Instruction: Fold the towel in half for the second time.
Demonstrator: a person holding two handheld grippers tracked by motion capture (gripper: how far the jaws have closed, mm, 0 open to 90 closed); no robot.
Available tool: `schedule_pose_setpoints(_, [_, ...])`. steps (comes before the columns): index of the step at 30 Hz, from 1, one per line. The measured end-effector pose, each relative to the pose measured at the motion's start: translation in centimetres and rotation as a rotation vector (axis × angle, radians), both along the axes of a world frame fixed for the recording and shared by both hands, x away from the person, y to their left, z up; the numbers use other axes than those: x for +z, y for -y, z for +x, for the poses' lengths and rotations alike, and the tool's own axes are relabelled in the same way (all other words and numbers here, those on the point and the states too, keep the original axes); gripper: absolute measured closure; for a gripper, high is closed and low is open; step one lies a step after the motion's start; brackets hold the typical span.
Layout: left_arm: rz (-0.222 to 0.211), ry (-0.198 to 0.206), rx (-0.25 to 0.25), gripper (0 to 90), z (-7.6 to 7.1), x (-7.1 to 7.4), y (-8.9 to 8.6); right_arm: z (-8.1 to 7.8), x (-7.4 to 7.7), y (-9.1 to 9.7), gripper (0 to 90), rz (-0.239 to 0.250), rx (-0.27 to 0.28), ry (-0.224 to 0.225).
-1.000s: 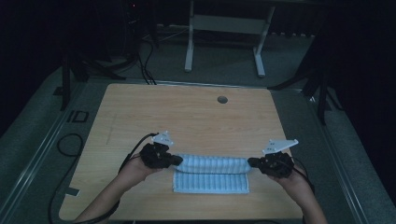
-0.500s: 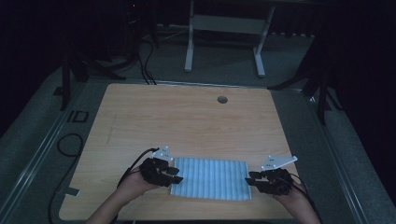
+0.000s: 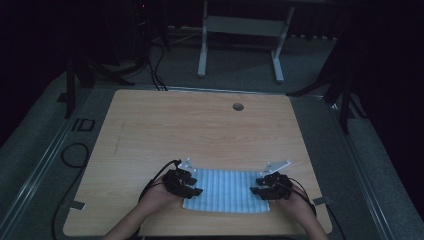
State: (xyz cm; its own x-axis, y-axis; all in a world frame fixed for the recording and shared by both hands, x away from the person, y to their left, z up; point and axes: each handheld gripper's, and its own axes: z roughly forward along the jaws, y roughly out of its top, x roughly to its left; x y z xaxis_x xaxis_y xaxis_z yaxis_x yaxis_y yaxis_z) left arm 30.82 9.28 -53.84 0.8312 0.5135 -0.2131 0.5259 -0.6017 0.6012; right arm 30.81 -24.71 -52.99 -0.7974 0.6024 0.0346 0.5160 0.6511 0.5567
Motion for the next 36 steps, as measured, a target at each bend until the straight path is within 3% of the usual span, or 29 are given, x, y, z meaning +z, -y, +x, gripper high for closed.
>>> schedule_pose_setpoints(6, [0.016, 0.011, 0.022, 52.4, 0.7, 0.1, -0.4, 1.4, -0.2, -0.2, 56.4, 0.008, -0.011, 0.006])
schedule_pose_setpoints(7, [0.034, 0.035, 0.038, 52.4, 1.2, 0.1, -0.7, 1.6, -0.2, -0.4, 56.4, 0.007, -0.013, 0.012])
schedule_pose_setpoints(10, [0.01, 0.03, 0.08, 52.9, 2.1, -0.1, -1.6, 3.4, -0.3, -1.2, 56.3, 0.012, -0.015, 0.021])
schedule_pose_setpoints(24, [0.029, 0.03, 0.173, 52.9, 5.6, 0.0, -5.2, 9.1, -0.2, -5.5, 54.1, -0.011, -0.006, 0.013])
schedule_pose_setpoints(30, [0.069, 0.04, 0.184, 52.9, 6.9, 0.2, -6.0, 11.0, -0.1, -7.0, 53.9, -0.017, -0.013, 0.003])
schedule_pose_setpoints(31, [0.084, 0.04, 0.19, 52.9, 7.8, 0.3, -6.3, 11.4, -0.1, -7.3, 53.8, -0.015, -0.018, -0.003])
schedule_pose_setpoints(32, [0.094, 0.04, 0.197, 52.9, 8.2, 0.4, -6.5, 12.3, 0.0, -8.0, 53.7, -0.02, -0.028, -0.015])
schedule_pose_setpoints(36, [0.121, 0.047, 0.219, 52.8, 9.5, 0.5, -7.0, 13.6, 0.1, -9.0, 53.4, -0.03, -0.04, -0.025])
